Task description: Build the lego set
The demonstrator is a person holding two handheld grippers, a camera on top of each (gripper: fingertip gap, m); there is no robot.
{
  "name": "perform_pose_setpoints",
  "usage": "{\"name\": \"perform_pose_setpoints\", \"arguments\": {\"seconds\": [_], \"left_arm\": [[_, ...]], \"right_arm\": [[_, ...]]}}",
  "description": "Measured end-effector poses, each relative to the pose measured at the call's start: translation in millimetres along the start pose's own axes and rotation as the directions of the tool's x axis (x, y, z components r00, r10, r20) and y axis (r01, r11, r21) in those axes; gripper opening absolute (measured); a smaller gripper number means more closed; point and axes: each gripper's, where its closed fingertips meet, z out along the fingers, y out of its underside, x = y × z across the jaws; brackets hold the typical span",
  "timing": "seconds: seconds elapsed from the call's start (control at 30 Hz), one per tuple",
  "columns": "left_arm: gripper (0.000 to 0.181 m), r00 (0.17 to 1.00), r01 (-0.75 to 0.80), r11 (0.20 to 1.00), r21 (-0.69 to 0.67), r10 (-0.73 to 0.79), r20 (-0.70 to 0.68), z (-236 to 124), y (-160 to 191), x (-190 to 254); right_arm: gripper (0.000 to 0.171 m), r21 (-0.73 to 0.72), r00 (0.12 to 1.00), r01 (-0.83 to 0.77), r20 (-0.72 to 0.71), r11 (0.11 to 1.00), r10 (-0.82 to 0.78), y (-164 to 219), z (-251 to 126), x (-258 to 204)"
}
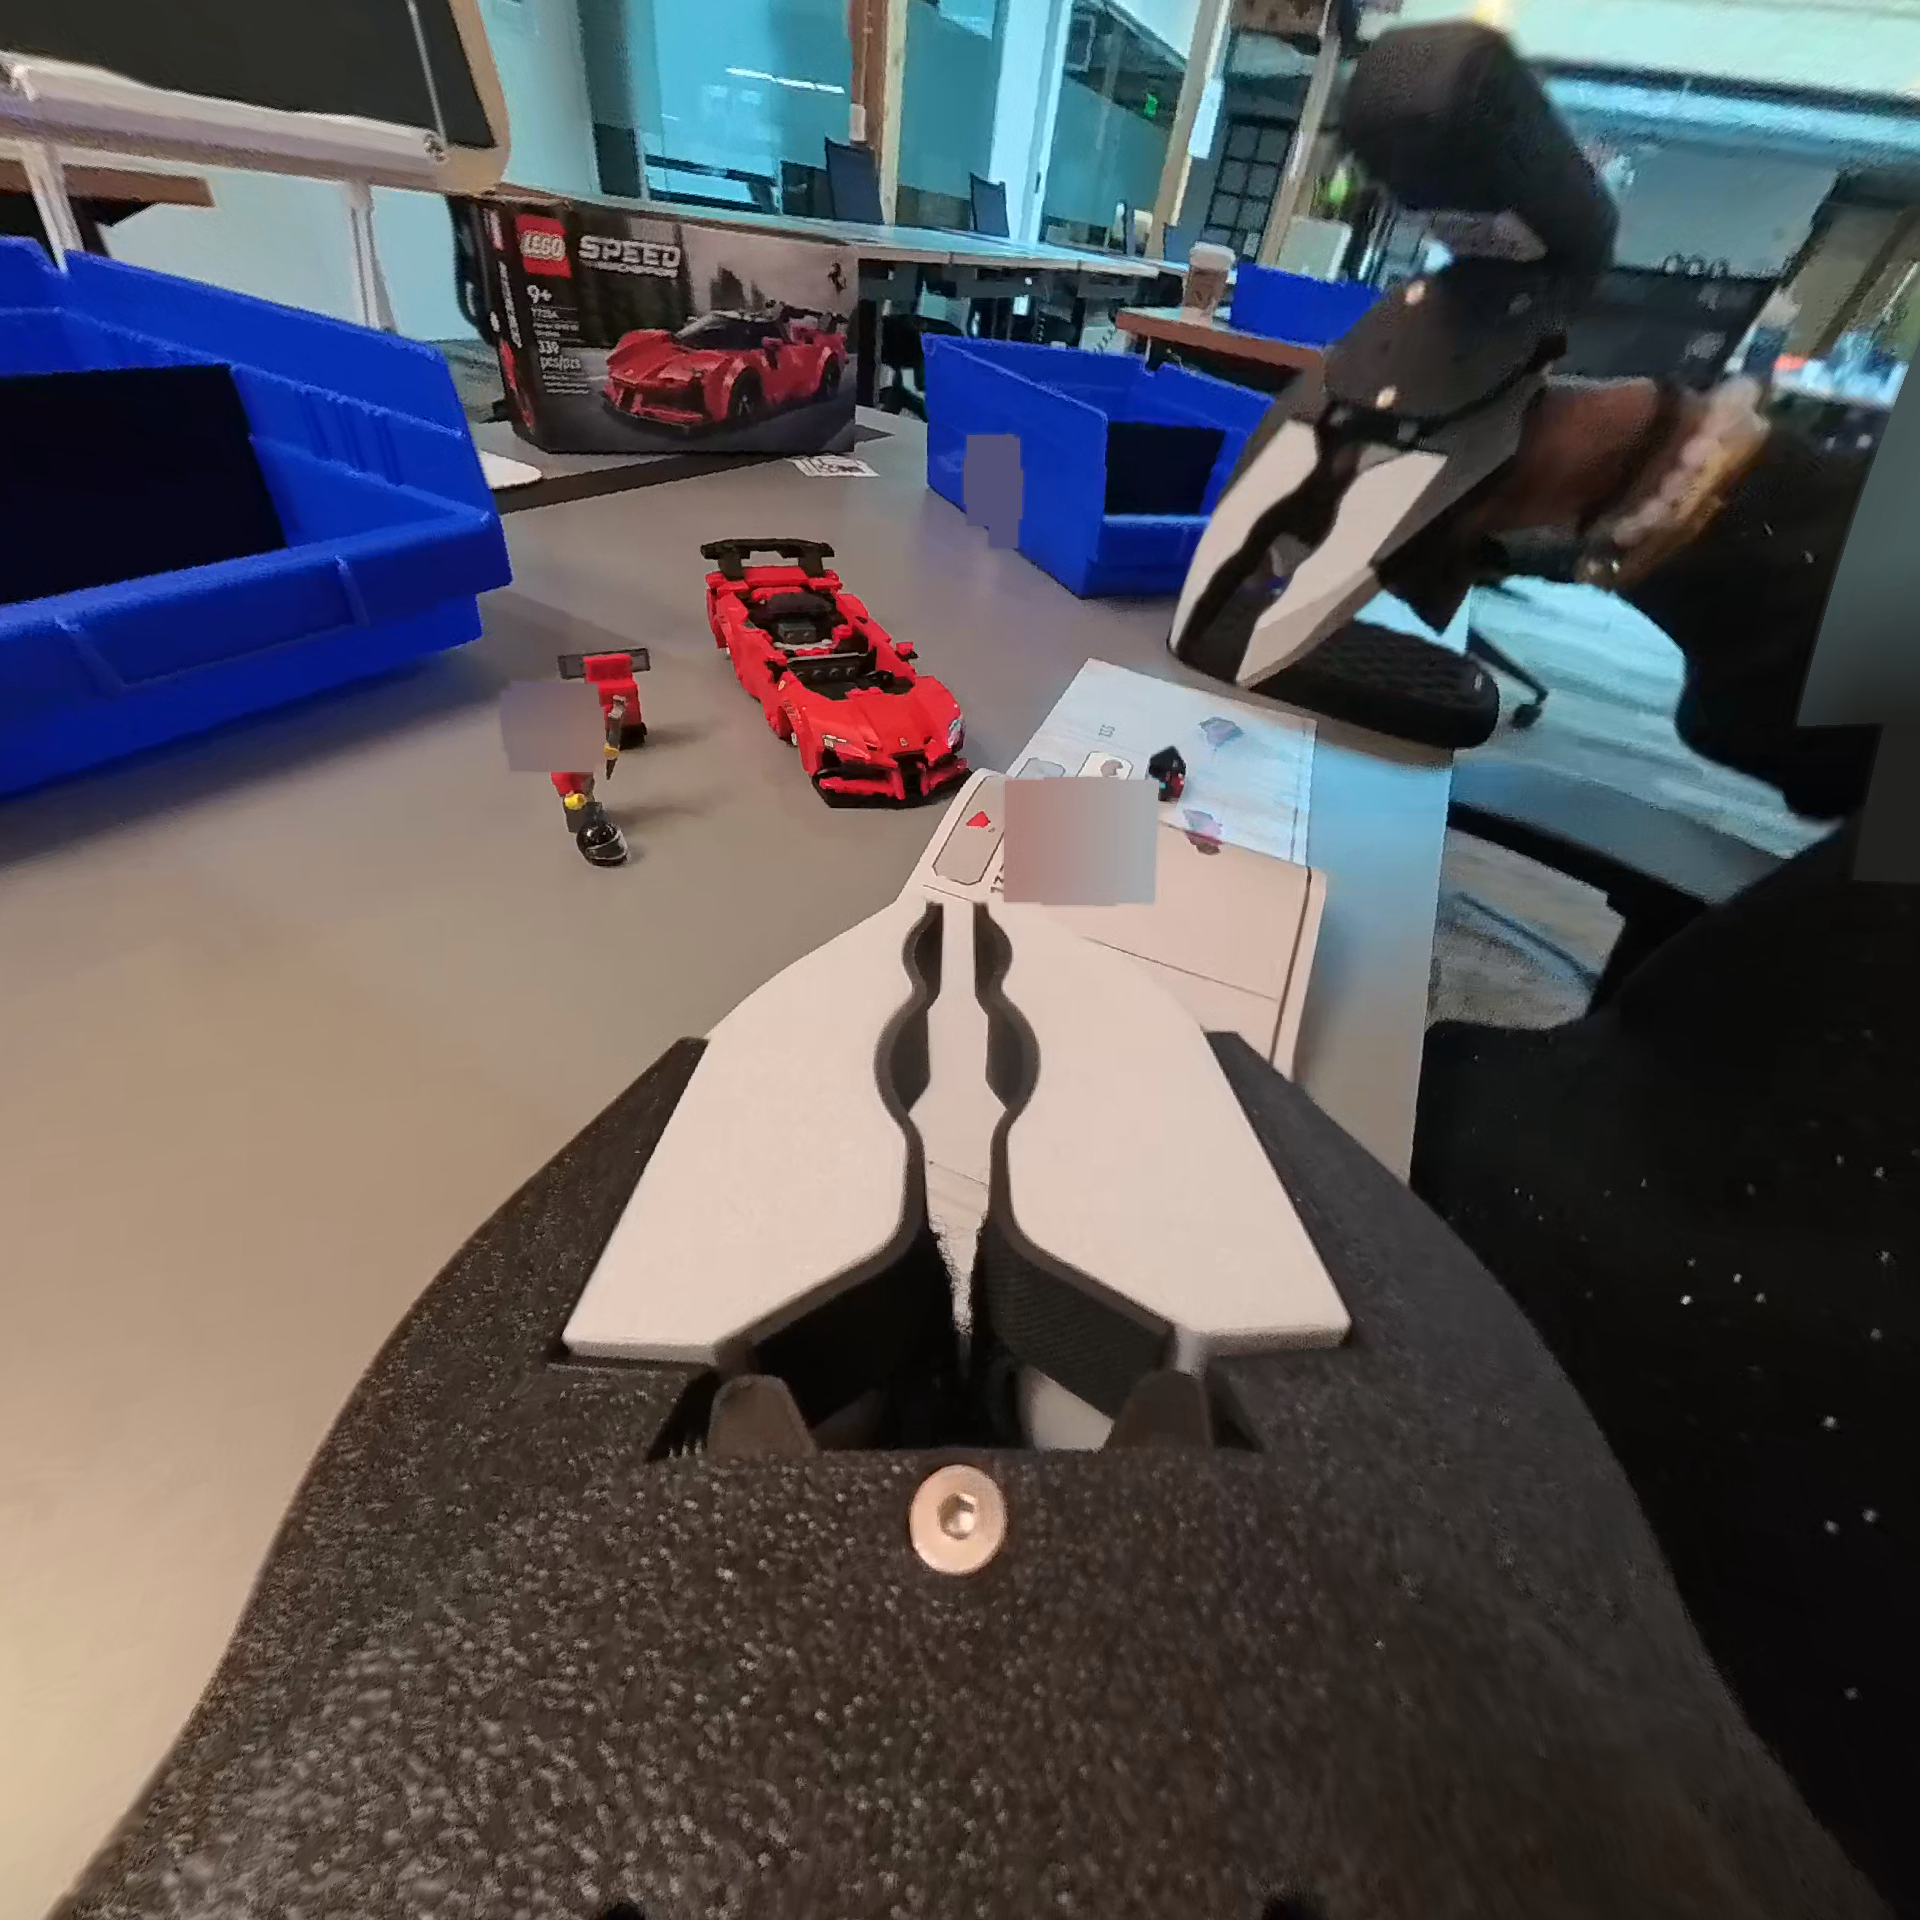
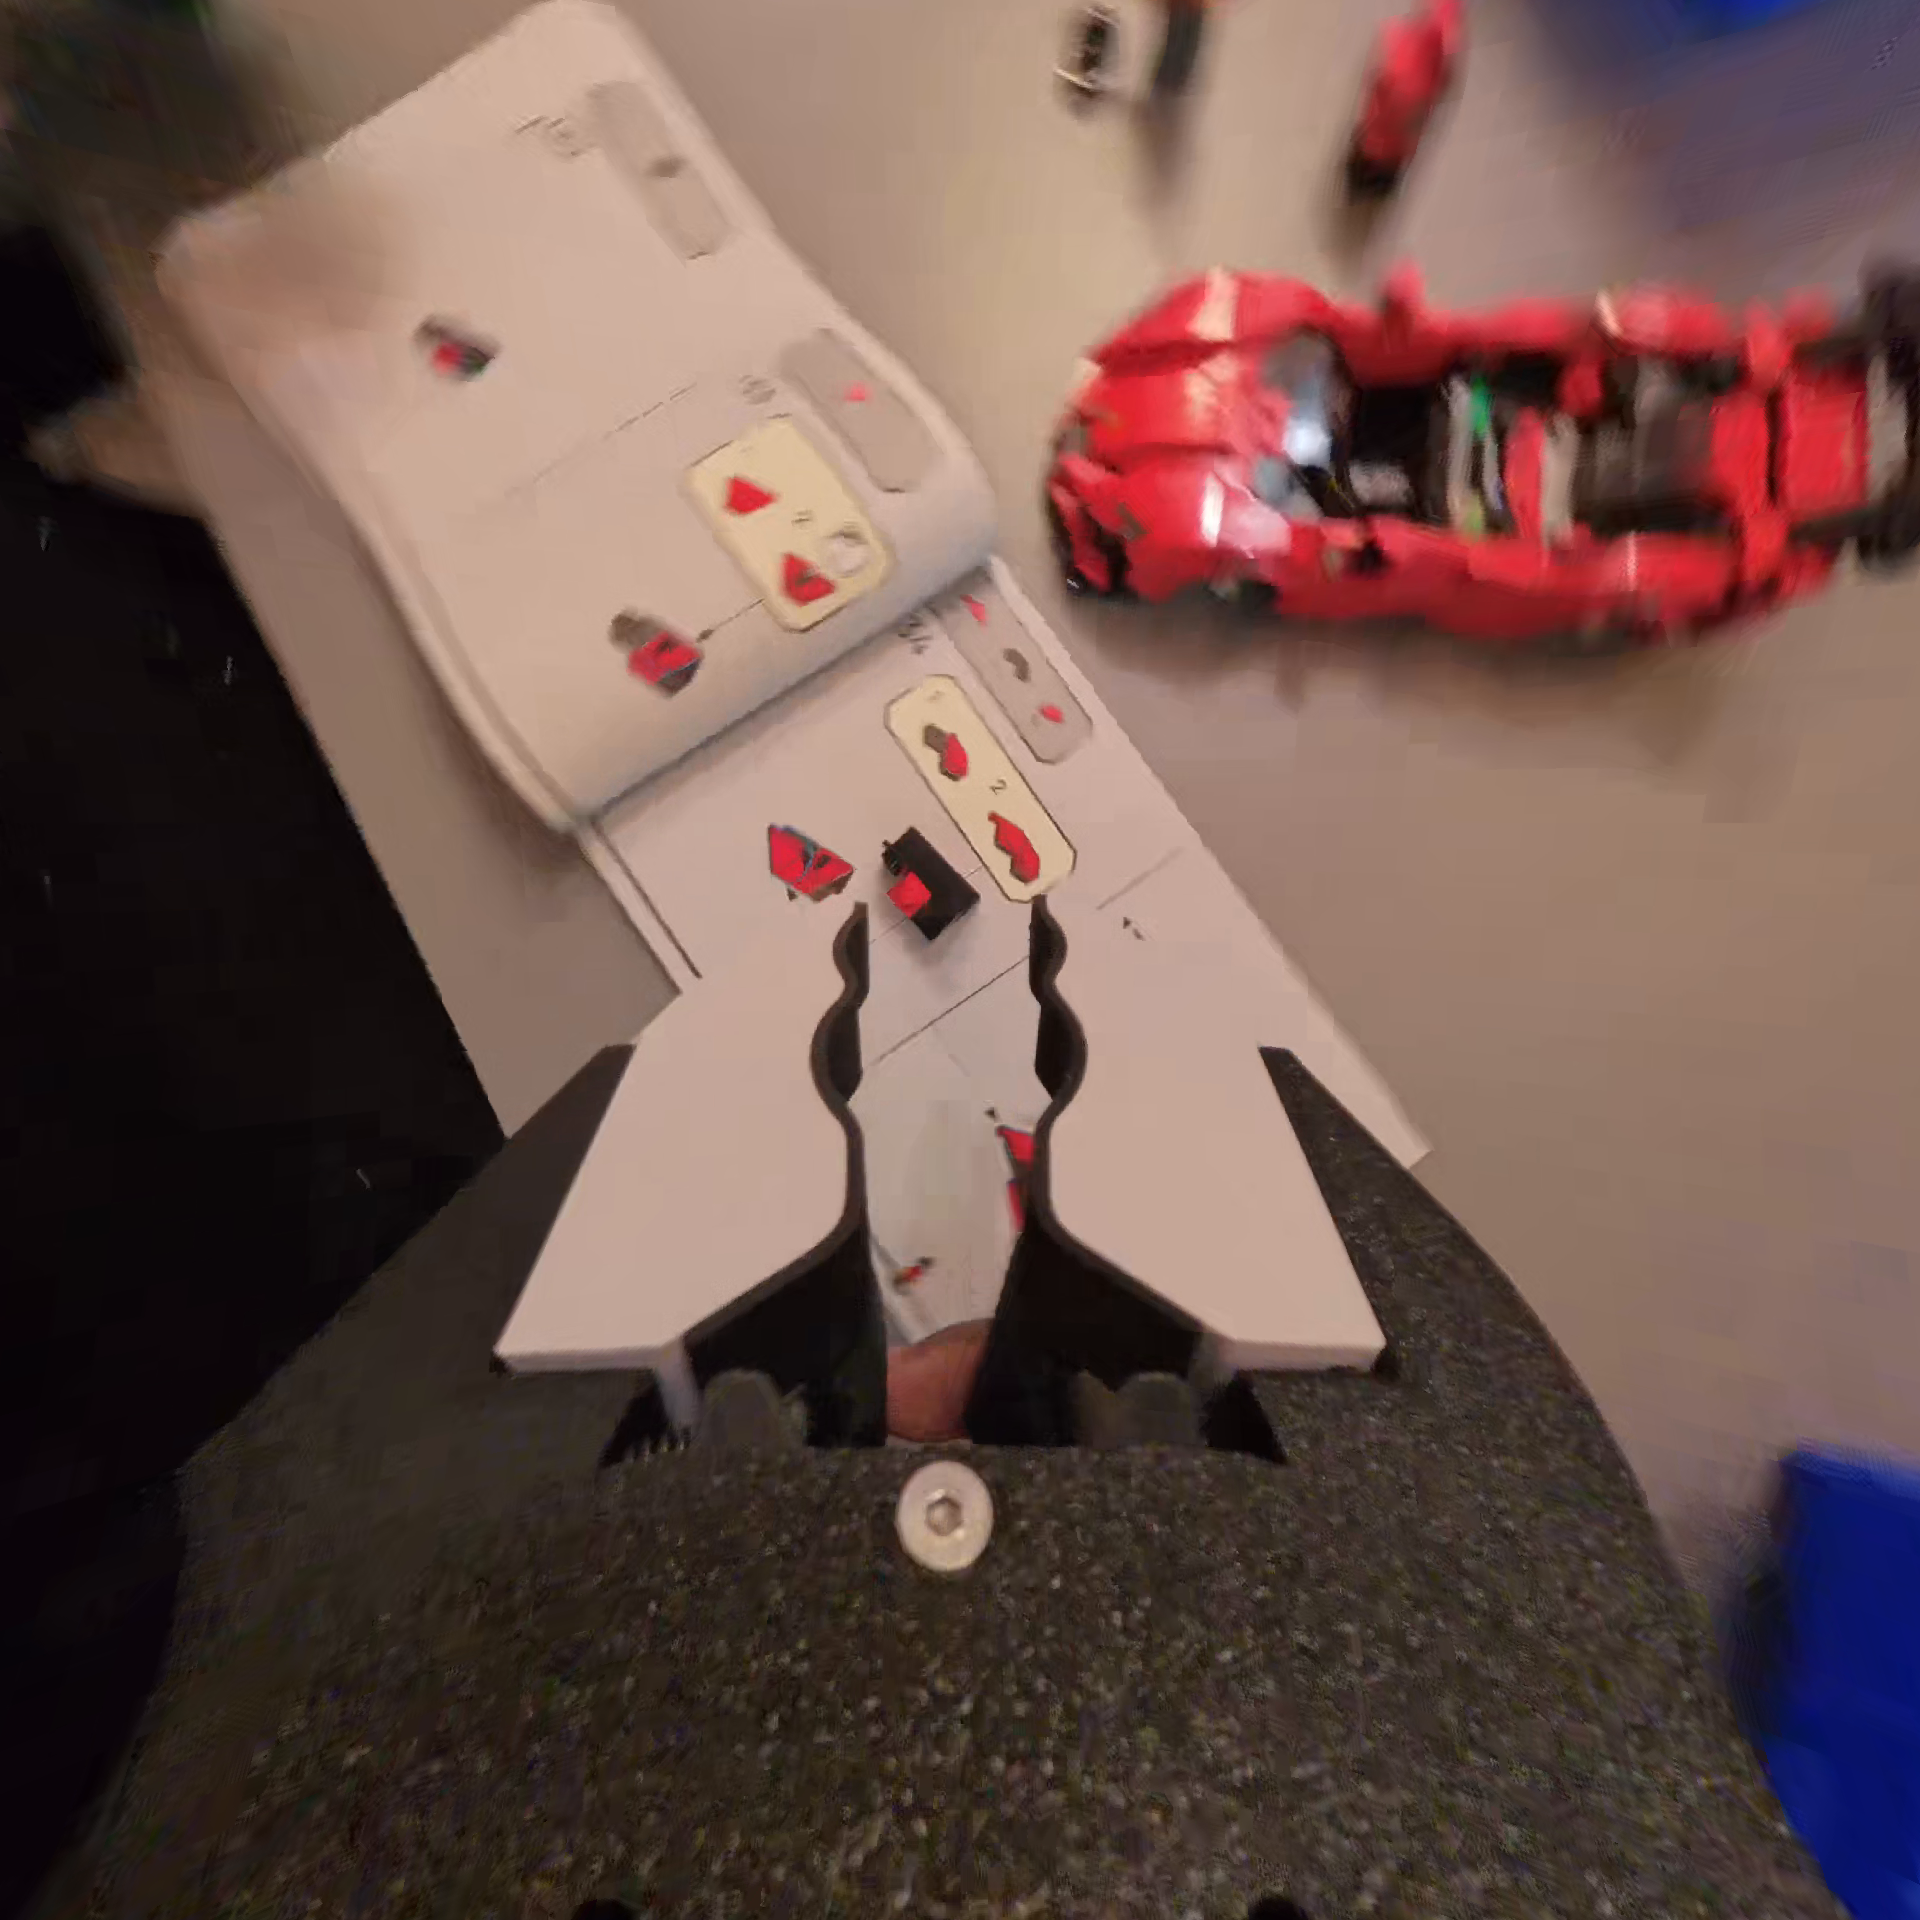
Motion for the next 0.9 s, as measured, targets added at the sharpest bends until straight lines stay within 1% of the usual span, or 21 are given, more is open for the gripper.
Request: {"name": "perform_pose_setpoints", "arguments": {"seconds": [0.03, 0.1, 0.17, 0.23, 0.27, 0.37, 0.43, 0.47, 0.5, 0.57, 0.67, 0.7, 0.73, 0.77, 0.8, 0.83, 0.9], "left_arm": [[0.006, 1.0, -0.023, 1.0, -0.017, 0.023, -0.002, 0.8, -0.3, 1.5], [0.008, 0.998, -0.062, 0.997, -0.041, 0.061, -0.019, 3.0, -4.1, 7.8], [0.008, 0.995, -0.088, 0.996, -0.024, 0.087, -0.044, 6.4, -13.8, 17.2], [0.008, 0.994, -0.085, 0.996, 0.017, 0.086, -0.066, 12.2, -25.5, 27.6], [0.009, 0.993, -0.078, 0.996, 0.036, 0.081, -0.084, 16.6, -30.8, 34.1], [0.013, 0.983, -0.069, 0.996, 0.051, 0.076, -0.164, 38.2, -39.6, 58.9], [0.019, 0.972, -0.099, 0.995, -0.002, 0.096, -0.212, 61.1, -37.1, 75.2], [0.026, 0.963, -0.129, 0.991, -0.038, 0.116, -0.245, 73.4, -34.2, 84.4], [0.03, 0.95, -0.167, 0.983, -0.071, 0.142, -0.277, 84.9, -31.1, 93.2], [0.031, 0.935, -0.232, 0.967, -0.103, 0.192, -0.298, 104.6, -29.4, 102.9], [0.032, 0.932, -0.242, 0.962, -0.122, 0.196, -0.304, 121.9, -29.0, 106.6], [0.032, 0.934, -0.233, 0.962, -0.143, 0.181, -0.308, 125.1, -26.0, 106.2], [0.033, 0.936, -0.228, 0.959, -0.169, 0.167, -0.311, 127.8, -21.4, 105.4], [0.034, 0.938, -0.227, 0.954, -0.196, 0.16, -0.308, 130.2, -16.4, 103.6], [0.035, 0.941, -0.229, 0.948, -0.219, 0.158, -0.298, 132.9, -12.1, 101.2], [0.038, 0.943, -0.235, 0.943, -0.236, 0.163, -0.289, 135.6, -8.8, 99.3], [0.041, 0.937, -0.288, 0.927, -0.239, 0.222, -0.269, 141.6, -6.0, 95.9]], "right_arm": [[0.026, 0.001, 0.992, 0.119, 0.04, 0.993, -0.119, 1.8, -0.1, -2.4], [0.018, -0.035, 0.955, 0.282, 0.101, 0.959, -0.278, 10.5, 5.0, -1.0], [0.009, -0.052, 0.919, 0.377, 0.146, 0.925, -0.366, 15.7, 13.0, 3.6], [0.006, 0.009, 0.888, 0.417, 0.212, 0.909, -0.409, 11.6, 17.7, -0.6], [0.007, 0.05, 0.874, 0.42, 0.248, 0.906, -0.418, 8.7, 18.1, -4.4], [0.022, 0.108, 0.839, 0.435, 0.312, 0.894, -0.446, 10.4, 19.0, -7.2], [0.03, 0.122, 0.822, 0.449, 0.333, 0.885, -0.463, 16.6, 22.1, -5.6], [0.033, 0.127, 0.816, 0.449, 0.345, 0.884, -0.464, 19.0, 24.3, -5.5], [0.035, 0.129, 0.816, 0.449, 0.344, 0.884, -0.465, 20.1, 27.7, -4.1], [0.036, 0.136, 0.809, 0.456, 0.347, 0.879, -0.473, 22.1, 34.0, -3.4], [0.034, 0.142, 0.801, 0.47, 0.347, 0.871, -0.489, 22.9, 42.3, -4.6], [0.03, 0.137, 0.801, 0.475, 0.342, 0.869, -0.492, 23.3, 45.0, -4.0], [0.021, 0.145, 0.799, 0.471, 0.35, 0.87, -0.49, 22.3, 45.2, -5.1], [0.017, 0.141, 0.802, 0.472, 0.341, 0.87, -0.49, 21.9, 46.0, -3.3], [0.017, 0.143, 0.804, 0.468, 0.34, 0.872, -0.487, 21.3, 45.4, -2.7], [0.017, 0.157, 0.81, 0.447, 0.347, 0.881, -0.473, 18.6, 43.0, -3.4], [0.017, 0.201, 0.831, 0.335, 0.398, 0.921, -0.389, 5.9, 32.5, -8.9]]}}
